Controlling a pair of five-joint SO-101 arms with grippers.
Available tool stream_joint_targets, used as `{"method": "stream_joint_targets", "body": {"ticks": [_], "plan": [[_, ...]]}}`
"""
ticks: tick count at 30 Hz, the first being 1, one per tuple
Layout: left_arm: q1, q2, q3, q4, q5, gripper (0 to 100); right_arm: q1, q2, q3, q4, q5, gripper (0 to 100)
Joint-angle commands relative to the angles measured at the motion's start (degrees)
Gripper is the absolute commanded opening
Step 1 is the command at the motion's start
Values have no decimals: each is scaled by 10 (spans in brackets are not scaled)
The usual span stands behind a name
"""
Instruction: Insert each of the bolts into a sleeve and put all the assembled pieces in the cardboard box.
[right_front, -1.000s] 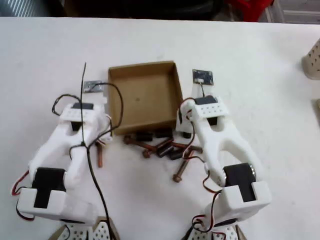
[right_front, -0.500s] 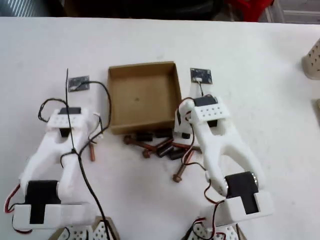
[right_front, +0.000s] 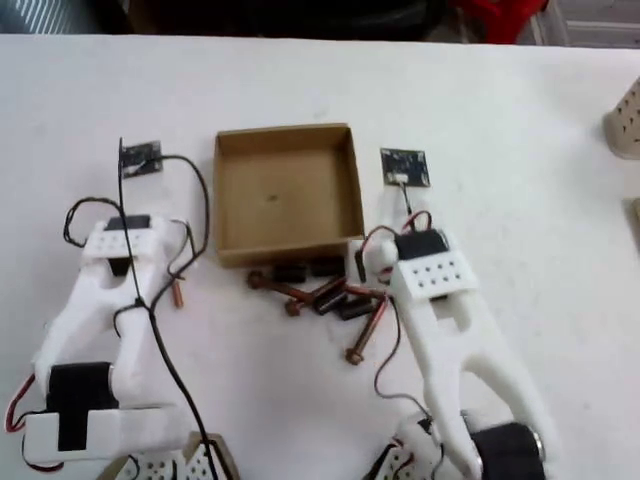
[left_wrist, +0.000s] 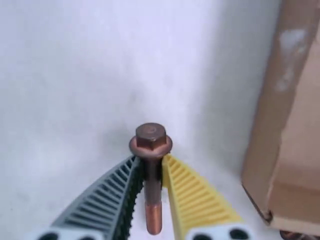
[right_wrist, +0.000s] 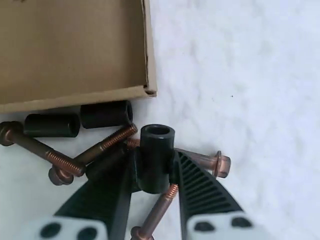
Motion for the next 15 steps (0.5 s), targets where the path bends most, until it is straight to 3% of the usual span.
{"method": "stream_joint_targets", "body": {"ticks": [1, 6, 15], "plan": [[-7, -22, -3, -25, -5, 24, -5, -87, 4, -1, 7, 17], [-8, 41, -31, -36, -5, 24, -23, -152, 2, -1, 8, 17], [-29, 95, -94, 12, -5, 24, -132, -184, 25, -22, 7, 18]]}}
